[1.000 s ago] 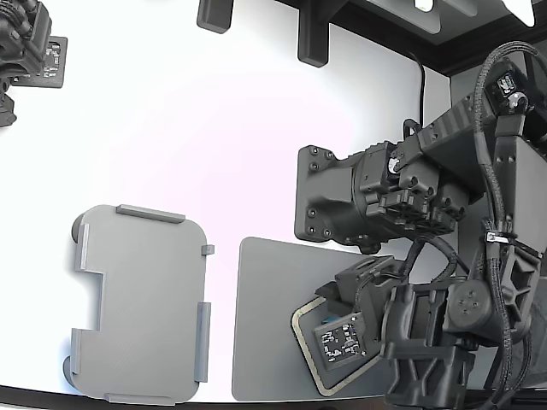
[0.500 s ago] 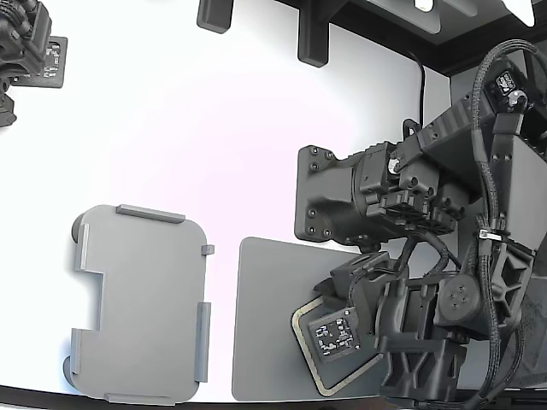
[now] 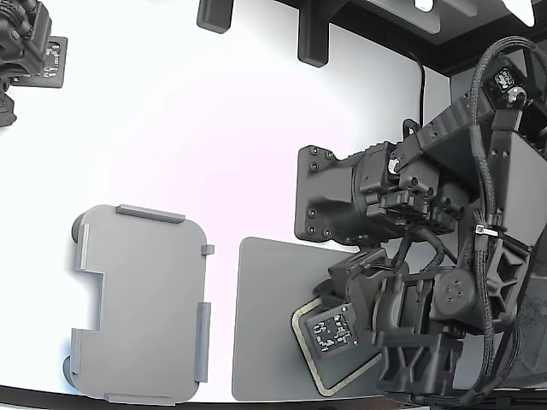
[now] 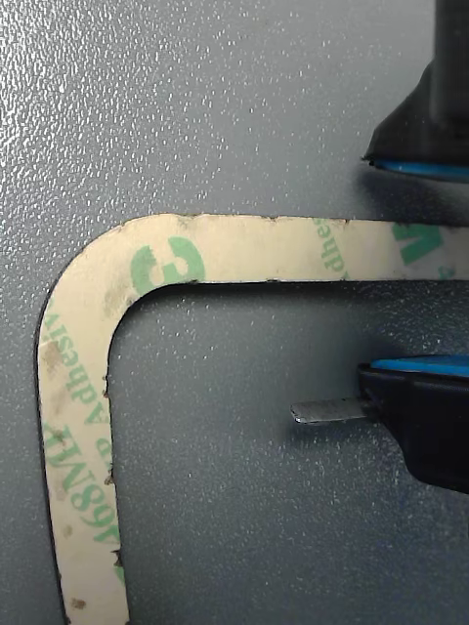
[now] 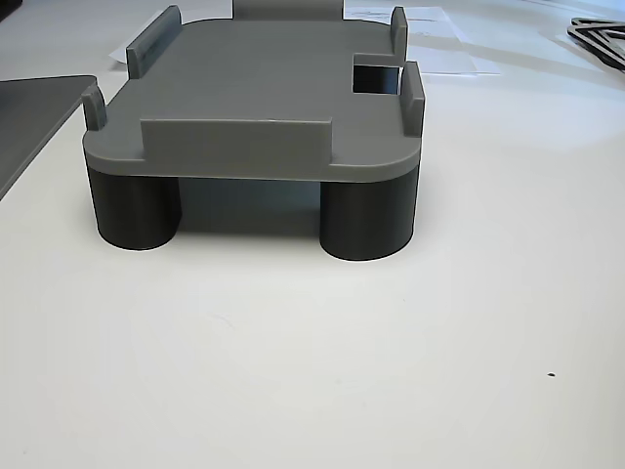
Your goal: Move top rectangular frame to the holder.
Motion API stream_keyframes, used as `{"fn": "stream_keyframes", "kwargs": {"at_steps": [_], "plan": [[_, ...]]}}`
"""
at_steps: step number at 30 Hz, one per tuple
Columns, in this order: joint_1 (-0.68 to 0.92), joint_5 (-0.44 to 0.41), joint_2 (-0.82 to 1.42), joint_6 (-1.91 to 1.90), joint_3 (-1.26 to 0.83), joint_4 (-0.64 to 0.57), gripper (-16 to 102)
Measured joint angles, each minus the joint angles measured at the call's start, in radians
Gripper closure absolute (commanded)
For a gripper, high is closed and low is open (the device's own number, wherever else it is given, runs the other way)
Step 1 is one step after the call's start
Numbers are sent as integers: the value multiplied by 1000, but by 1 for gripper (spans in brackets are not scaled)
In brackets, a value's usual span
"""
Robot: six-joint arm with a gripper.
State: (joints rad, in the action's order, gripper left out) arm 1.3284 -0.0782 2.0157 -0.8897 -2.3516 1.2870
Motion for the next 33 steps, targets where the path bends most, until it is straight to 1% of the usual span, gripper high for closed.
{"fn": "stream_keyframes", "kwargs": {"at_steps": [7, 11, 13, 19, 20, 23, 28, 33], "plan": [[0, -6, 12, 5, -18, -2, 23], [-2, -9, 31, 9, -38, -14, 32], [-3, -12, 40, 11, -44, -17, 45], [-11, -25, 51, 11, -55, -18, 92], [-15, -25, 51, 12, -54, -12, 96], [-29, -26, 44, 23, -34, 26, 96], [-52, -28, 32, 8, 89, 161, 97], [-72, -87, 18, -149, 298, 328, 97]]}}
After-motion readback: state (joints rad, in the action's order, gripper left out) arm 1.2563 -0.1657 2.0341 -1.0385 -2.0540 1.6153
